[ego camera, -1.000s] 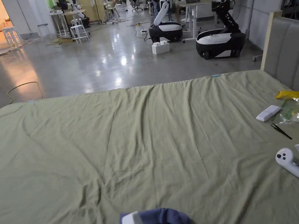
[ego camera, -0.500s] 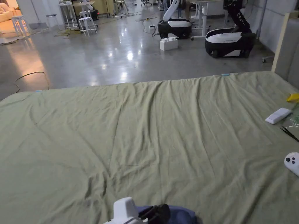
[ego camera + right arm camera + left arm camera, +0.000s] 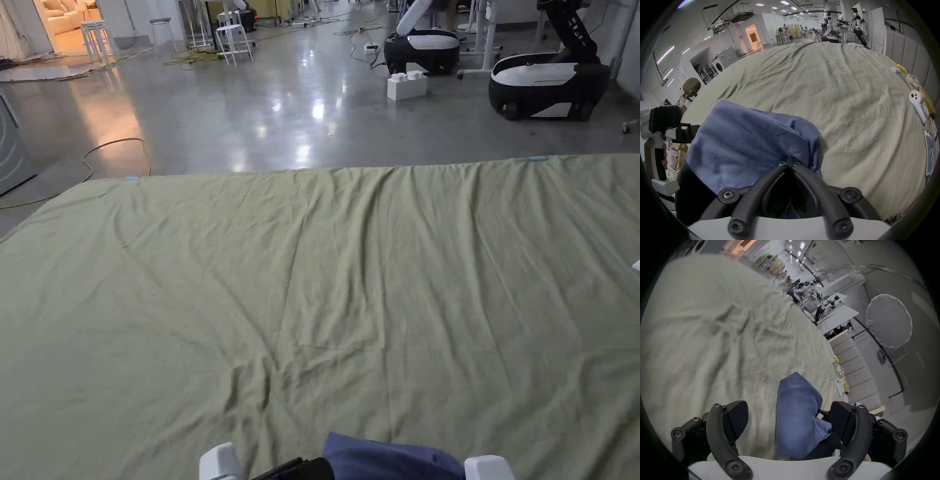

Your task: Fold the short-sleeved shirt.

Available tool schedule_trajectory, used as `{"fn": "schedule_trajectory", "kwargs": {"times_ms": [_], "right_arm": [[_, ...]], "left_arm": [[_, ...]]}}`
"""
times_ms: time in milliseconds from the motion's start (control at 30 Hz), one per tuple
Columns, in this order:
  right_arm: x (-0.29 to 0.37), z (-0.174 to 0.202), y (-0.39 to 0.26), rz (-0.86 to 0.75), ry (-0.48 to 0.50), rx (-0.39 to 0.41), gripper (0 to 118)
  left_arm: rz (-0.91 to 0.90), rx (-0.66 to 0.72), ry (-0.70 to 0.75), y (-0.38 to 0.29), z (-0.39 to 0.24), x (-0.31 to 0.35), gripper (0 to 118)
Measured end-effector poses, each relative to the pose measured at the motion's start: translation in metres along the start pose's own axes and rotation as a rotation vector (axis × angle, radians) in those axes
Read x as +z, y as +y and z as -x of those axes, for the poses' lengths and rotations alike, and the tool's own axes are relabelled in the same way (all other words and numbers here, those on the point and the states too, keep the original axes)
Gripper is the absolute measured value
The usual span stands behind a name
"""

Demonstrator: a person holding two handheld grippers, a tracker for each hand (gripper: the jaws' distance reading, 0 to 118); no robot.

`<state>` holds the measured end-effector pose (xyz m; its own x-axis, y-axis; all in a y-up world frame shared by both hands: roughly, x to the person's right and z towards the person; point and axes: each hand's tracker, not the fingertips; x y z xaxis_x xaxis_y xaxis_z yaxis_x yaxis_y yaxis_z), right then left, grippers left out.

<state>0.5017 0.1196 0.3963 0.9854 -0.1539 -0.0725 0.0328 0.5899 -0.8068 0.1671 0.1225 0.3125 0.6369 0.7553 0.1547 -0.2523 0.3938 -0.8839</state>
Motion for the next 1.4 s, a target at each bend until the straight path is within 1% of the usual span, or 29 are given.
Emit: {"fn": "schedule_trajectory", "kwargs": {"times_ms": [67, 100, 167, 200, 233, 267, 300, 367, 433, 467, 500, 567, 633, 700, 767, 800, 867, 933, 967, 1000, 1033, 1067, 1100, 1133, 1200, 1233, 1300, 1333, 1400], "right_arm": [[0.001, 0.003, -0.001, -0.004, -0.006, 0.02, 0], [0.001, 0.002, -0.002, -0.006, -0.004, 0.018, 0], [0.001, -0.003, -0.002, -0.009, 0.011, -0.008, 0], [0.001, -0.005, -0.002, -0.01, 0.015, -0.022, 0], [0.0, -0.006, -0.003, -0.01, 0.019, -0.033, 0], [0.0, -0.008, -0.003, -0.011, 0.026, -0.047, 0], [0.001, -0.01, -0.003, -0.012, 0.035, -0.059, 0], [0.007, -0.011, -0.001, -0.015, 0.062, -0.074, 0], [0.021, -0.012, 0.003, -0.047, 0.112, -0.117, 0], [0.032, -0.012, 0.003, -0.094, 0.151, -0.148, 0], [0.042, -0.012, 0.003, -0.136, 0.186, -0.172, 0], [0.06, -0.012, 0.0, -0.176, 0.209, -0.191, 0], [0.074, -0.012, -0.007, -0.183, 0.218, -0.2, 0], [0.081, -0.014, -0.018, -0.181, 0.22, -0.214, 0], [0.082, -0.016, -0.029, -0.168, 0.212, -0.23, 0], [0.082, -0.017, -0.034, -0.154, 0.205, -0.237, 0], [0.082, -0.021, -0.042, -0.133, 0.184, -0.255, 0], [0.081, -0.026, -0.049, -0.119, 0.173, -0.279, 0], [0.081, -0.028, -0.051, -0.113, 0.167, -0.294, 0], [0.081, -0.03, -0.052, -0.111, 0.162, -0.307, 0], [0.082, -0.032, -0.053, -0.109, 0.161, -0.317, 0], [0.084, -0.033, -0.053, -0.106, 0.159, -0.323, 0], [0.088, -0.033, -0.053, -0.109, 0.153, -0.322, 0], [0.093, -0.034, -0.053, -0.119, 0.149, -0.313, 0], [0.103, -0.038, -0.052, -0.155, 0.144, -0.284, 0], [0.107, -0.039, -0.051, -0.166, 0.136, -0.278, 0], [0.118, -0.043, -0.046, -0.199, 0.098, -0.263, 0], [0.124, -0.044, -0.044, -0.227, 0.075, -0.252, 0], [0.142, -0.048, -0.036, -0.296, 0.043, -0.234, 0]], "left_arm": [[0.059, 0.05, -0.057, 0.002, 0.006, -0.022, 103], [0.094, 0.081, -0.092, 0.001, 0.007, -0.033, 96], [0.121, 0.124, -0.155, 0.0, 0.008, -0.049, 68], [0.122, 0.111, -0.138, -0.001, 0.004, -0.056, 57], [0.128, 0.061, -0.058, -0.004, -0.001, -0.059, 52], [0.126, 0.003, -0.009, -0.004, -0.004, -0.062, 47], [0.141, 0.009, -0.003, 0.0, -0.002, -0.061, 43], [0.137, 0.06, -0.007, 0.004, -0.004, -0.055, 40], [0.119, 0.06, -0.018, 0.01, -0.009, -0.042, 39], [0.087, 0.054, -0.065, 0.017, -0.01, -0.027, 39], [0.048, 0.062, -0.095, 0.023, -0.01, -0.007, 39], [-0.005, 0.073, -0.091, 0.045, -0.001, 0.038, 39], [-0.087, 0.043, -0.002, 0.068, 0.021, 0.092, 39], [-0.156, 0.029, 0.122, 0.093, 0.053, 0.146, 39], [-0.192, 0.075, 0.256, 0.117, 0.088, 0.186, 39], [-0.176, 0.112, 0.316, 0.127, 0.106, 0.201, 39], [-0.172, 0.145, 0.375, 0.142, 0.131, 0.218, 39], [-0.205, 0.165, 0.46, 0.151, 0.147, 0.221, 39], [-0.219, 0.181, 0.465, 0.154, 0.154, 0.218, 39], [-0.235, 0.198, 0.482, 0.156, 0.161, 0.215, 44], [-0.238, 0.197, 0.497, 0.153, 0.162, 0.204, 52], [-0.269, 0.224, 0.587, 0.151, 0.162, 0.2, 63], [-0.265, 0.209, 0.635, 0.151, 0.159, 0.197, 75], [-0.243, 0.156, 0.662, 0.153, 0.152, 0.2, 78], [-0.3, -0.025, 0.757, 0.148, 0.12, 0.213, 78], [-0.316, -0.033, 0.753, 0.144, 0.106, 0.217, 78], [-0.377, -0.173, 0.74, 0.137, 0.066, 0.24, 77], [-0.412, -0.286, 0.732, 0.135, 0.046, 0.248, 77], [-0.455, -0.43, 0.658, 0.118, -0.005, 0.259, 76]]}}
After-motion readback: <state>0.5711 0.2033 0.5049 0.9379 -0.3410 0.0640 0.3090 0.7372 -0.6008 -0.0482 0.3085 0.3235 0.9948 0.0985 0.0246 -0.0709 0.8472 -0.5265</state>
